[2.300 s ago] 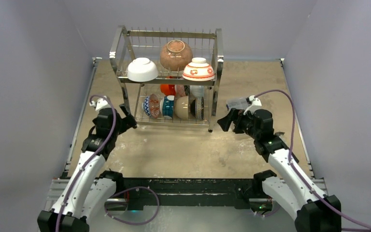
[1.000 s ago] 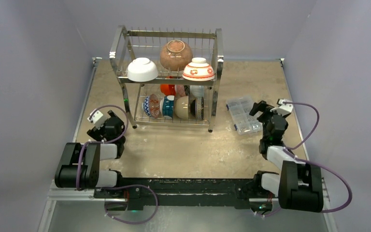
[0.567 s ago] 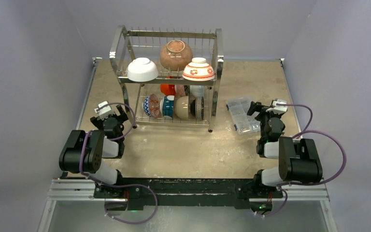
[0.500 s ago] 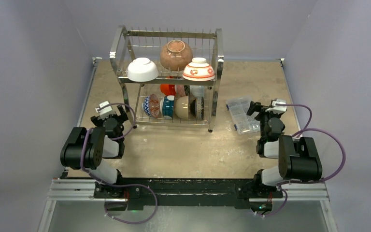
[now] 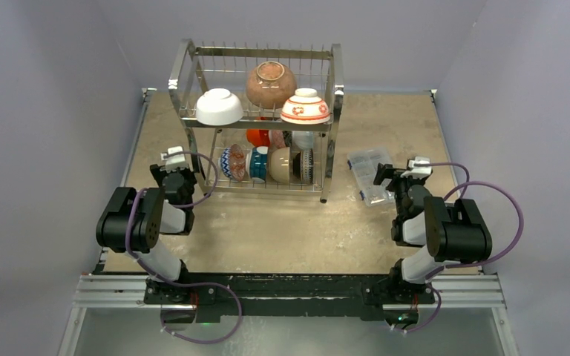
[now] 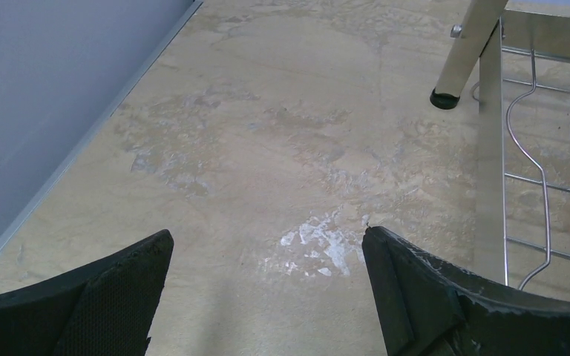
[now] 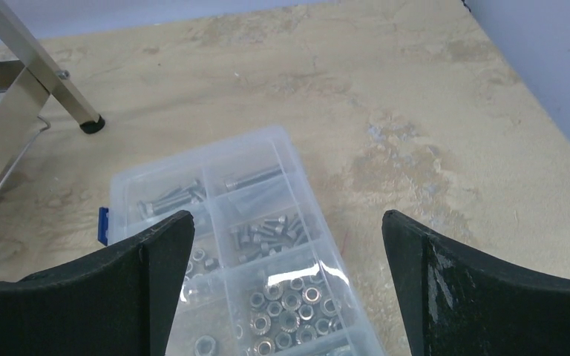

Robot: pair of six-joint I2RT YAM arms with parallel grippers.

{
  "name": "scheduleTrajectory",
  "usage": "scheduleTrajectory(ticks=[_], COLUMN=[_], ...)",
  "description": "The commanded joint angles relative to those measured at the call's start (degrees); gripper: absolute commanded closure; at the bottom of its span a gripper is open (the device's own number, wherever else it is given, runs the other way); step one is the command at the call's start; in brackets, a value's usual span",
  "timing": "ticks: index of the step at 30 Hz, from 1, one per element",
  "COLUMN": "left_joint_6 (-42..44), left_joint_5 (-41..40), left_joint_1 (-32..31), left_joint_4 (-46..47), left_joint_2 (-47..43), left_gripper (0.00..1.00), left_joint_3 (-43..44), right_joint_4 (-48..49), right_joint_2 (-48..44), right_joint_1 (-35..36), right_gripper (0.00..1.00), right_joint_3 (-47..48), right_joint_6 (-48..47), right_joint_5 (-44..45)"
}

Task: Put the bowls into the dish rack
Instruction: Reset both arms

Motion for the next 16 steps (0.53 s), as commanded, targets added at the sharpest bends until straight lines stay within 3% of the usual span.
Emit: scheduleTrajectory(ticks=[1,16], left_joint_6=[1.41,1.82], left_joint_5=[8.86,10.09], left_joint_1=[-1.48,-1.43], left_joint_4=[-1.89,-1.64], left_joint_2=[0.20,0.44], left_gripper=[0.01,0.01], left_joint_3=[1.35,1.38], right_joint_4=[9.39,6.30], right_joint_2=[-1.28,-0.41], right_joint_1=[0.51,1.52], right_gripper=[0.01,0.01], right_joint_3=[2.15,4.63], right_joint_6=[-2.25,-3.61], right_joint_5=[-0.15,-0.78])
